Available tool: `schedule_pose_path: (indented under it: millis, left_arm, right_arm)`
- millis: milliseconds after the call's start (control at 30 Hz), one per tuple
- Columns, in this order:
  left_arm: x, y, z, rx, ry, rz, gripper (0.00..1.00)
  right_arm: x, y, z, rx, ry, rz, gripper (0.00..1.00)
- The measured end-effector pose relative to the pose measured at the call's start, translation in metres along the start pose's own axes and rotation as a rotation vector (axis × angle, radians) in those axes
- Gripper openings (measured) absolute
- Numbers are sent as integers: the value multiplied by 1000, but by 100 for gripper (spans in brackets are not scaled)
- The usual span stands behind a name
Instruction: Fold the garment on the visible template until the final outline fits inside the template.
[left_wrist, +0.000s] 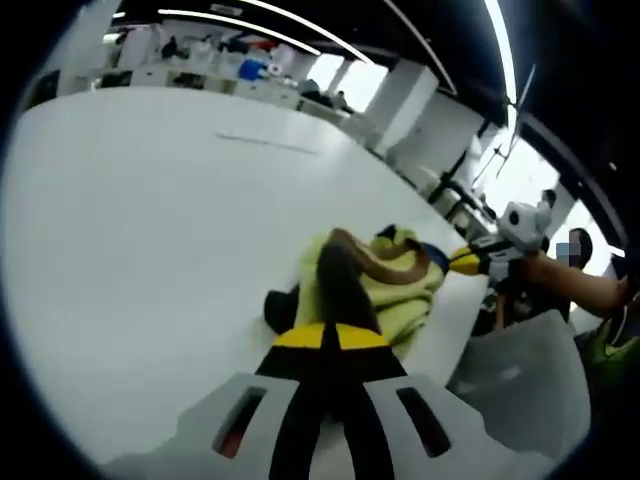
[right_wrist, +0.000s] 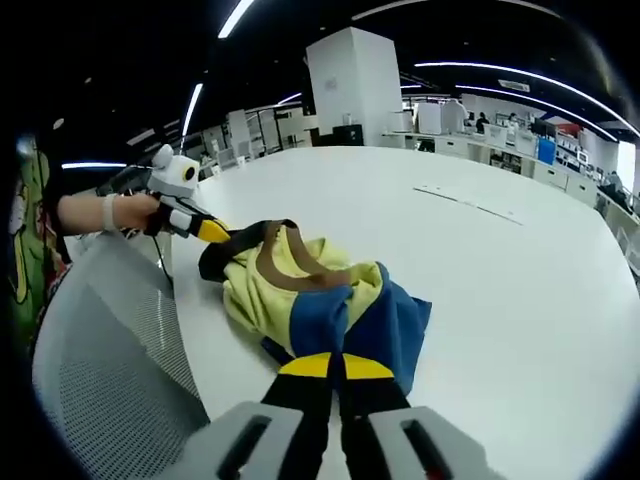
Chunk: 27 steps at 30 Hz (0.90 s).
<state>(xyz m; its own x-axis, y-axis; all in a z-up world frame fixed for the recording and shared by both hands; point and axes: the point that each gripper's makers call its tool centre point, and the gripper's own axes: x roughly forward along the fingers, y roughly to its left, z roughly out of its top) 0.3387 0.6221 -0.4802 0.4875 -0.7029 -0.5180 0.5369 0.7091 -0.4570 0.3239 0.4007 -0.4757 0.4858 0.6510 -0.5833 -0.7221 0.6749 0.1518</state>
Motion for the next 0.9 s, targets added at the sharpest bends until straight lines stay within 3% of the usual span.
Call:
schedule_pose_path:
  millis: [500, 900]
  left_arm:
    - [-3, -2, 5, -17, -19, 2, 0]
    - [-18, 4, 25, 11, -91, 35, 0]
  right_arm:
    - [-3, -3, 4, 12, -12, -11, 0]
    - [-18, -14, 18, 46, -76, -52, 0]
